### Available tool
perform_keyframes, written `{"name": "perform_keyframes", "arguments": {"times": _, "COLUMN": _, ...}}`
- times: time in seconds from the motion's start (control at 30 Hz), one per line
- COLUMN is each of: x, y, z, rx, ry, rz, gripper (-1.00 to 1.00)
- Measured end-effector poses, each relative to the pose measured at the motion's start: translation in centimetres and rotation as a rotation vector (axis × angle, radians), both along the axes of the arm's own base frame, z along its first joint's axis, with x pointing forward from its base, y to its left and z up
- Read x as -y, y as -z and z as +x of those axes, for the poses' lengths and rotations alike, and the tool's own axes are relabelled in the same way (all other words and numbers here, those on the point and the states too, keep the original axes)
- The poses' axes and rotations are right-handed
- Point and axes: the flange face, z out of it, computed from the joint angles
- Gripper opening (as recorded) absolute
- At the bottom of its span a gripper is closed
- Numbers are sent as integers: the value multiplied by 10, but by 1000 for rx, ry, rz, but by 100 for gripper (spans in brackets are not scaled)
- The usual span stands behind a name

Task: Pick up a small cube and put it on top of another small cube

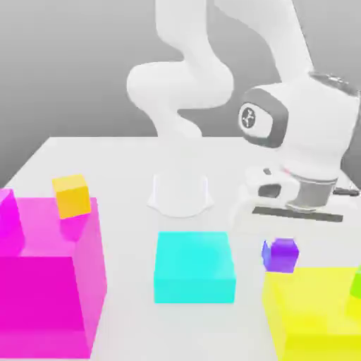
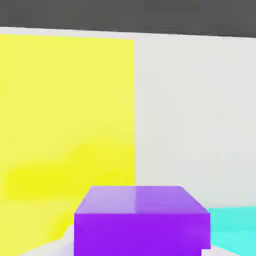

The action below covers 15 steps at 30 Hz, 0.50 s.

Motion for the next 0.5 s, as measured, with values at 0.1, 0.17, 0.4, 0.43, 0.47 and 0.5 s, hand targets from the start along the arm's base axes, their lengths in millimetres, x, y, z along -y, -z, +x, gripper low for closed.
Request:
{"name": "perform_keyframes", "arguments": {"times": 0.1, "x": 74, "y": -44, "z": 9, "rx": 11, "ry": 224, "rz": 5, "gripper": -100}}
{"name": "perform_keyframes", "arguments": {"times": 0.17, "x": 124, "y": -73, "z": 4, "rx": 18, "ry": 372, "rz": 22, "gripper": -100}}
{"name": "perform_keyframes", "arguments": {"times": 0.4, "x": 271, "y": -136, "z": -58, "rx": 56, "ry": 829, "rz": 139, "gripper": -100}}
{"name": "perform_keyframes", "arguments": {"times": 0.43, "x": 274, "y": -124, "z": -60, "rx": 58, "ry": 840, "rz": 143, "gripper": -100}}
{"name": "perform_keyframes", "arguments": {"times": 0.47, "x": 275, "y": -110, "z": -62, "rx": 58, "ry": 845, "rz": 144, "gripper": -100}}
{"name": "perform_keyframes", "arguments": {"times": 0.5, "x": 276, "y": -104, "z": -63, "rx": 59, "ry": 848, "rz": 145, "gripper": 100}}
